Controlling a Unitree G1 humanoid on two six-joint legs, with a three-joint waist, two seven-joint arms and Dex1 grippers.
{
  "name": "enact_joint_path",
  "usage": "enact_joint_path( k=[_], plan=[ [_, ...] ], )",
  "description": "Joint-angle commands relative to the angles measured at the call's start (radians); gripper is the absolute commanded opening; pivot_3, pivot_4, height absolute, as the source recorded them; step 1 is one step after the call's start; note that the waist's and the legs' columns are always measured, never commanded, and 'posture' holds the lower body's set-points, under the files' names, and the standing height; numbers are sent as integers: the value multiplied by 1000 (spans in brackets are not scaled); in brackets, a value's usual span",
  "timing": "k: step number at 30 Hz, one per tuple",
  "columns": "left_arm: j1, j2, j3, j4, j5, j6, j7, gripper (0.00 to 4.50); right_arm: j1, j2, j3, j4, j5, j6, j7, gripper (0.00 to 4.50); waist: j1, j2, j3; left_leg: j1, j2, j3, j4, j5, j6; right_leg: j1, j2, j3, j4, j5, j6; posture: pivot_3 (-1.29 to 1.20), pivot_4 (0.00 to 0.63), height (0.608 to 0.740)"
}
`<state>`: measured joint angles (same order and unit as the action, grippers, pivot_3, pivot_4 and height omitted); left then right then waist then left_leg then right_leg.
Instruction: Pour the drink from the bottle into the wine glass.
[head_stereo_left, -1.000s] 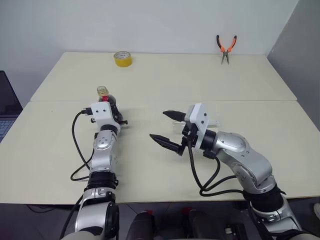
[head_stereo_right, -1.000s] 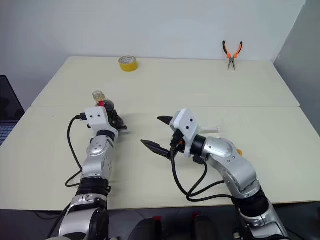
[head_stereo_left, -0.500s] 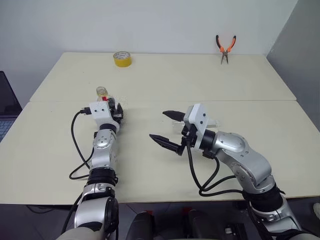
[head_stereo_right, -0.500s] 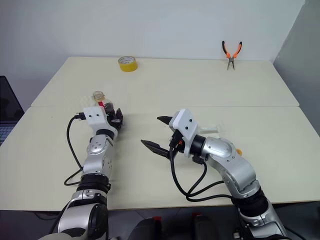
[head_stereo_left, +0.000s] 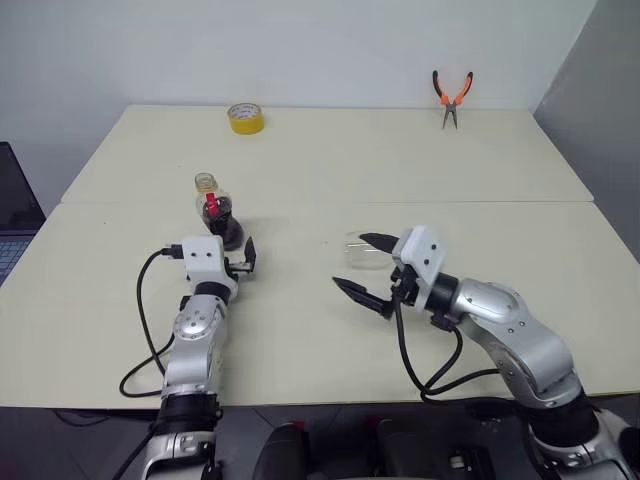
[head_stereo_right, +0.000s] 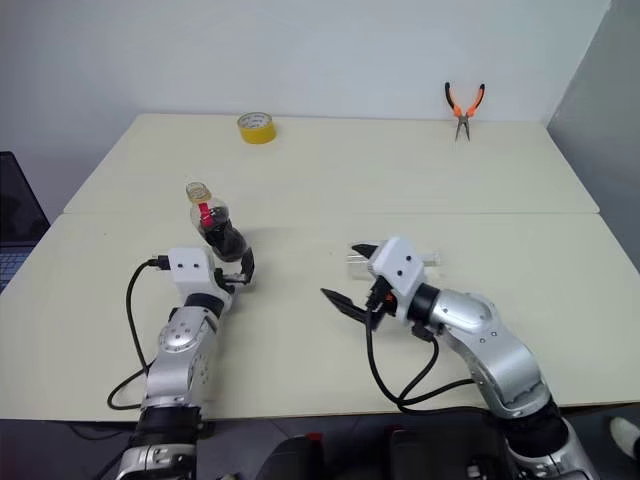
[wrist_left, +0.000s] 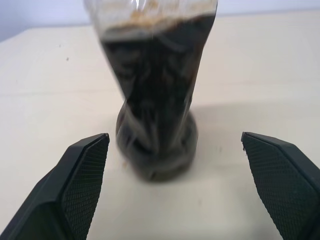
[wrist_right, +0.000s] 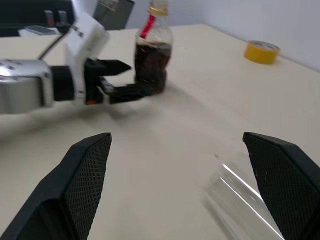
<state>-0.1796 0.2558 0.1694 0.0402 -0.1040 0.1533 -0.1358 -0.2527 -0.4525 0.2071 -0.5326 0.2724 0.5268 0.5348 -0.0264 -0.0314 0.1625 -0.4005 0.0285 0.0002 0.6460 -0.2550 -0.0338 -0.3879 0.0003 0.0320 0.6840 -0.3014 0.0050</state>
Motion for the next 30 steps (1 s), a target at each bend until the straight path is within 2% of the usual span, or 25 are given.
enact_joint_path(
  k=[1, 4, 7, 8, 11, 16, 18, 23, 30],
  plan=[
    [51, 41, -33, -138, -36, 80, -92, 4486, 33, -19, -39, -52, -90, -71, -61, 4500, 0, 0, 0, 0, 0, 0, 0, 0, 0, 0, 0, 0, 0, 0, 0, 0, 150, 740],
    [83, 76, -41, -174, -92, 177, -178, 4486, 45, -43, -19, -36, -216, -153, -109, 4500, 0, 0, 0, 0, 0, 0, 0, 0, 0, 0, 1, 0, 1, 0, 0, 0, 150, 740],
    [121, 226, -92, -212, -145, 266, -402, 4486, 14, -135, 62, 37, -480, -225, -173, 4500, -1, 0, 0, 1, 0, 0, 0, 0, 0, 0, 1, 0, 0, 0, 0, 0, 150, 740],
    [116, 263, -96, -223, -165, 275, -453, 4486, 9, -147, 80, 57, -520, -219, -177, 4500, -2, 0, 0, 1, 0, 1, -1, 0, 0, 0, 1, 0, 0, -1, 0, 0, 150, 740],
    [72, 327, -84, -254, -253, 314, -560, 4486, -7, -145, 102, 106, -572, -189, -161, 4500, -1, 1, 0, 2, 0, 2, -1, 0, -1, 0, 1, 1, 0, -1, -1, 0, 150, 740],
    [48, 412, -99, -296, -302, 318, -711, 4486, -5, -135, 101, 145, -633, -141, -138, 4500, -1, 1, 0, 1, 0, 2, 0, 0, 0, 0, 1, 1, 0, -1, -1, 0, 150, 740],
    [41, 427, -98, -303, -306, 305, -733, 4486, -4, -128, 98, 146, -650, -125, -136, 4500, -1, 1, 0, 1, 0, 2, 0, 0, 0, 0, 1, 2, -1, -1, -1, 0, 150, 740],
    [-25, 416, -88, -303, -331, 292, -757, 4486, -27, -153, 150, 206, -813, -166, -177, 4500, -1, 1, 0, 1, 0, 2, 0, 0, 0, 0, 1, 1, 0, -1, -1, 0, 150, 740],
    [-107, 393, -126, -275, -320, 280, -763, 4486, -78, -114, 193, 310, -947, -217, -222, 4500, -1, 1, 0, 1, 0, 3, 0, 0, 0, -1, 1, 2, 0, -1, -1, 0, 150, 740]
  ],
)
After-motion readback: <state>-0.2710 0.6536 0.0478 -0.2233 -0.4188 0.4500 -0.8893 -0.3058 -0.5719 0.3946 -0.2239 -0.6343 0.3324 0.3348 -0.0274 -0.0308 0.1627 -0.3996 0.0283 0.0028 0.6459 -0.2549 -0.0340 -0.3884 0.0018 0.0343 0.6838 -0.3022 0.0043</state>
